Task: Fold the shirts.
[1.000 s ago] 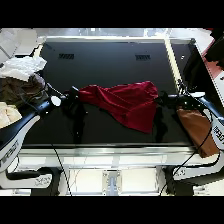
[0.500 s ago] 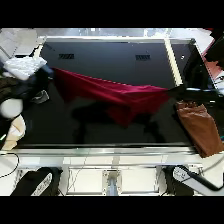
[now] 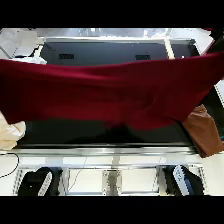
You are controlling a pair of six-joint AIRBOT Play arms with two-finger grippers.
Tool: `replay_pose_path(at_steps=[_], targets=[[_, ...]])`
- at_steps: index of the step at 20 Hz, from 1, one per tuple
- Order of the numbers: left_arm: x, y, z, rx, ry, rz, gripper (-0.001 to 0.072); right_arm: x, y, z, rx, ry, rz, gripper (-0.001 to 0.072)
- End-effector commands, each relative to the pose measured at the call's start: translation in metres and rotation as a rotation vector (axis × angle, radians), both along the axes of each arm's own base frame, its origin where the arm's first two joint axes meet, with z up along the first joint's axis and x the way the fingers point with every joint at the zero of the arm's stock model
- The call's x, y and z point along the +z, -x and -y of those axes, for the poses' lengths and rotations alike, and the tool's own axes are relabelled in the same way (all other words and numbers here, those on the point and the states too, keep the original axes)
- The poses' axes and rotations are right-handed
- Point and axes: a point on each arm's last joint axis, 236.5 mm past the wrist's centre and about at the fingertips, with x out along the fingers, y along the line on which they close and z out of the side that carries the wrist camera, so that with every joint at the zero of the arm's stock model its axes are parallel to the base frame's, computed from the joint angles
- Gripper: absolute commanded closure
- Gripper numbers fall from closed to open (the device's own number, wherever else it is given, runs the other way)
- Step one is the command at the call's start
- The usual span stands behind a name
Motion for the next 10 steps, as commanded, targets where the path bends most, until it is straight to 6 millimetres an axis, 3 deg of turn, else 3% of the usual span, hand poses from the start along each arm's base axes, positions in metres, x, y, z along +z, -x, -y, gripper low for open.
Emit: replay_pose_path(at_steps=[1,4,7,9,10], targets=[[-0.069,-0.037,-0.001,-0.017,-0.109,-0.314,0.0704,-0.018,-0.014,0.006,0.034,-0.062,-0.104,0.0694],[-0.191,-0.081,0.016,-0.116,-0.172,-0.734,0.0703,-0.122,-0.069,0.005,0.122,-0.17,-0.38,0.0694],[-0.293,-0.122,0.024,-0.165,-0.205,-0.982,0.0703,-0.242,-0.134,-0.015,0.116,-0.148,-0.578,0.0694],[-0.343,-0.157,0.025,-0.16,-0.202,-1.006,0.0703,-0.304,-0.18,-0.035,0.091,-0.122,-0.618,0.0693],[-0.357,-0.175,0.025,-0.133,-0.167,-0.98,0.0703,-0.323,-0.206,-0.041,0.049,-0.136,-0.594,0.0693]])
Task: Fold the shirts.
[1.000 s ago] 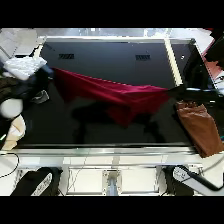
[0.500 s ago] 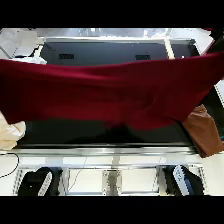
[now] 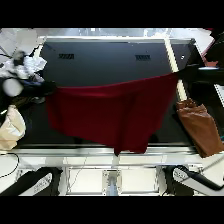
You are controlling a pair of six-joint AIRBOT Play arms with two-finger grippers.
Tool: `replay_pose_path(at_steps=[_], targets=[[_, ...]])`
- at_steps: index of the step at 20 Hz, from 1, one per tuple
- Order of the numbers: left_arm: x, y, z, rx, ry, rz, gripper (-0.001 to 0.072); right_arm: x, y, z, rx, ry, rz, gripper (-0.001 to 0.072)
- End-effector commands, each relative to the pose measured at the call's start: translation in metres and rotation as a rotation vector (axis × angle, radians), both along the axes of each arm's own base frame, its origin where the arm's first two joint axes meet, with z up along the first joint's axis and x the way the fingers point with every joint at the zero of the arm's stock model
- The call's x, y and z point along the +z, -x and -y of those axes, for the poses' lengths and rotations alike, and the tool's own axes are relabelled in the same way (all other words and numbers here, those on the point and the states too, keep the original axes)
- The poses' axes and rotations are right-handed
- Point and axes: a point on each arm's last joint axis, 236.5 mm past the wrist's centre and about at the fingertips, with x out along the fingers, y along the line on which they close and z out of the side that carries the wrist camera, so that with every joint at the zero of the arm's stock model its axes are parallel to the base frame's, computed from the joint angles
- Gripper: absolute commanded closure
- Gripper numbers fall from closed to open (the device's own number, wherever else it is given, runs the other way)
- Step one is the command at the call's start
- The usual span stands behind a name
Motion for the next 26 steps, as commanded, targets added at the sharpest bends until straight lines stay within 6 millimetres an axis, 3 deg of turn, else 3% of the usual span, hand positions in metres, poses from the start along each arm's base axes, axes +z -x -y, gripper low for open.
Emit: replay_pose_path(at_steps=[1,4,6,7,8,9,11,12,14,15,17,19,21,23,26], targets=[[-0.08,-0.055,0.005,0.068,0.042,-0.027,0.0703,-0.101,-0.082,-0.028,-0.108,0.053,-0.006,0.0694],[-0.09,-0.089,0.008,0.132,0.104,0.08,0.0703,-0.122,-0.134,-0.039,-0.214,0.069,0.098,0.0692],[-0.083,-0.102,0.009,0.143,0.131,0.139,0.0677,-0.114,-0.157,-0.045,-0.249,0.082,0.173,0.0689],[-0.072,-0.109,0.009,0.143,0.137,0.187,0.0399,-0.103,-0.166,-0.045,-0.272,0.084,0.22,0.0564],[-0.058,-0.116,0.008,0.146,0.145,0.227,0.0088,-0.087,-0.174,-0.043,-0.295,0.079,0.264,0.0293],[-0.04,-0.122,0.004,0.154,0.152,0.257,0.0006,-0.072,-0.179,-0.041,-0.298,0.071,0.289,0.0198],[0.006,-0.118,-0.016,0.182,0.147,0.311,0.0005,-0.041,-0.174,-0.025,-0.241,0.088,0.29,0.0211],[0.032,-0.109,-0.034,0.203,0.128,0.35,0.0006,-0.032,-0.165,-0.005,-0.237,0.112,0.257,0.0232],[0.08,-0.072,-0.082,0.252,0.011,0.394,0.0006,-0.035,-0.124,0.058,-0.261,0.201,0.105,0.0268],[0.088,-0.044,-0.105,0.293,-0.039,0.369,0.0006,-0.048,-0.095,0.08,-0.248,0.231,0.002,0.0265],[0.069,0.012,-0.128,0.374,-0.048,0.29,0.0006,-0.09,-0.03,0.096,-0.209,0.198,-0.211,0.0265],[0.032,0.056,-0.127,0.436,-0.002,0.242,0.0007,-0.141,0.028,0.076,-0.234,0.054,-0.372,0.0251],[0.008,0.083,-0.116,0.465,0.053,0.219,0.0007,-0.181,0.083,0.035,-0.249,-0.122,-0.516,0.0253],[0.004,0.092,-0.107,0.491,0.114,0.225,0.0007,-0.197,0.121,-0.006,-0.249,-0.301,-0.629,0.0254],[0.007,0.087,-0.088,0.497,0.228,0.231,0.0007,-0.198,0.163,-0.036,-0.178,-0.403,-0.787,0.0258]])
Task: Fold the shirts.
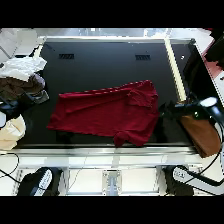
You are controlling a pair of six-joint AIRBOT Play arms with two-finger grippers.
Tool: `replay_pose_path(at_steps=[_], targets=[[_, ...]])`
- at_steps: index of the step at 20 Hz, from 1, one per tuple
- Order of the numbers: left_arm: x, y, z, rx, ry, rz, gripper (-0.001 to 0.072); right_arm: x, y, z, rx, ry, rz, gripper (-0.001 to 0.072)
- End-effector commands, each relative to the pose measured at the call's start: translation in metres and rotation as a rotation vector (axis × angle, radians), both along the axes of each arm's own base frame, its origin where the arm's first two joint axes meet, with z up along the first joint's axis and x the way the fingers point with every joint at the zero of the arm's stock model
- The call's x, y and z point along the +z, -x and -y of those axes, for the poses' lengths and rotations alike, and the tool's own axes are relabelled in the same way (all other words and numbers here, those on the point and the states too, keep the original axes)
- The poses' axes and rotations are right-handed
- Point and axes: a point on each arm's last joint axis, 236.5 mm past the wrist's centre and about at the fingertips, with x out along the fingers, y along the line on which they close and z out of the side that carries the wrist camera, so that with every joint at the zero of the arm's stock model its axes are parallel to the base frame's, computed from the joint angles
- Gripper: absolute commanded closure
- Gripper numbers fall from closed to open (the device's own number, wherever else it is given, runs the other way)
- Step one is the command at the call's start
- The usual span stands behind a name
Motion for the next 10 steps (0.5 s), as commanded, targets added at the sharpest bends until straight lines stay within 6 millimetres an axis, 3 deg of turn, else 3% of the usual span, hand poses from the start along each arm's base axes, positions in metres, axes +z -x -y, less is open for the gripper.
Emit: replay_pose_path(at_steps=[1,3,5,7,10], targets=[[-0.006,0.008,0.02,0.014,0.131,0.02,0.0007,-0.002,0.068,-0.042,0.059,-0.199,-0.206,0.0257],[-0.006,0.007,0.023,0.013,0.147,0.024,0.0007,-0.013,0.092,-0.033,0.086,-0.131,-0.307,0.0257],[-0.006,0.008,0.023,0.013,0.148,0.021,0.0007,-0.017,0.1,-0.027,0.088,-0.095,-0.334,0.0257],[-0.006,0.008,0.023,0.013,0.149,0.021,0.0007,-0.02,0.107,-0.034,0.091,-0.114,-0.356,0.0257],[-0.007,0.008,0.024,0.013,0.149,0.017,0.0007,-0.041,0.125,-0.051,0.089,-0.114,-0.397,0.0257]])
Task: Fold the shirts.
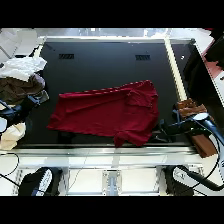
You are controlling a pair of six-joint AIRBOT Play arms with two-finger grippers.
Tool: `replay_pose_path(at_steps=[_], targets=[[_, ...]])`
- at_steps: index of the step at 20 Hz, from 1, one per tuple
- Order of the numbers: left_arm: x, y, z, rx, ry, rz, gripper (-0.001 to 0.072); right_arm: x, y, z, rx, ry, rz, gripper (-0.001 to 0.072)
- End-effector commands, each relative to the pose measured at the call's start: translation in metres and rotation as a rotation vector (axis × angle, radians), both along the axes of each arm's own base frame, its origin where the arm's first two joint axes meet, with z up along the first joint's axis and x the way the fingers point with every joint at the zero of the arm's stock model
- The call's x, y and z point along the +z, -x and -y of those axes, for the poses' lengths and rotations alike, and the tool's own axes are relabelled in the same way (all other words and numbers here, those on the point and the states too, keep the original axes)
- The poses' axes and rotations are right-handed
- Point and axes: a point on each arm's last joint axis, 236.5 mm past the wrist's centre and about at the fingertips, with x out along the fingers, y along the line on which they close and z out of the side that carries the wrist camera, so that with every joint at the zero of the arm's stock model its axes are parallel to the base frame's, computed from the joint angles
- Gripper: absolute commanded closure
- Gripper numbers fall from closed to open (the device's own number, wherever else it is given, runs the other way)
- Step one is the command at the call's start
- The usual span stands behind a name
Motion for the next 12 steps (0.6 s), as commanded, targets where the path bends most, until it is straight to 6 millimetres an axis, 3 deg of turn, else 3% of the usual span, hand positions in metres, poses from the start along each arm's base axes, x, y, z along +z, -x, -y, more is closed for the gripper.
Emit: replay_pose_path(at_steps=[1,3,7,9,12], targets=[[-0.001,0.001,0.002,0.0,0.01,-0.003,0.0007,-0.02,0.016,-0.019,-0.024,-0.002,-0.037,0.0257],[-0.001,0.001,0.002,0.0,0.01,-0.002,0.0007,-0.029,0.005,-0.025,-0.057,0.007,0.016,0.0258],[-0.001,0.001,0.002,-0.01,0.0,-0.003,0.0007,-0.037,-0.012,-0.017,-0.123,0.058,0.055,0.0261],[-0.001,0.001,0.001,-0.01,-0.002,-0.002,0.0007,-0.036,-0.02,-0.019,-0.166,0.043,0.067,0.0385],[0.0,0.0,0.0,-0.008,-0.007,0.003,0.0007,-0.04,-0.031,-0.022,-0.182,0.075,0.107,0.0395]])
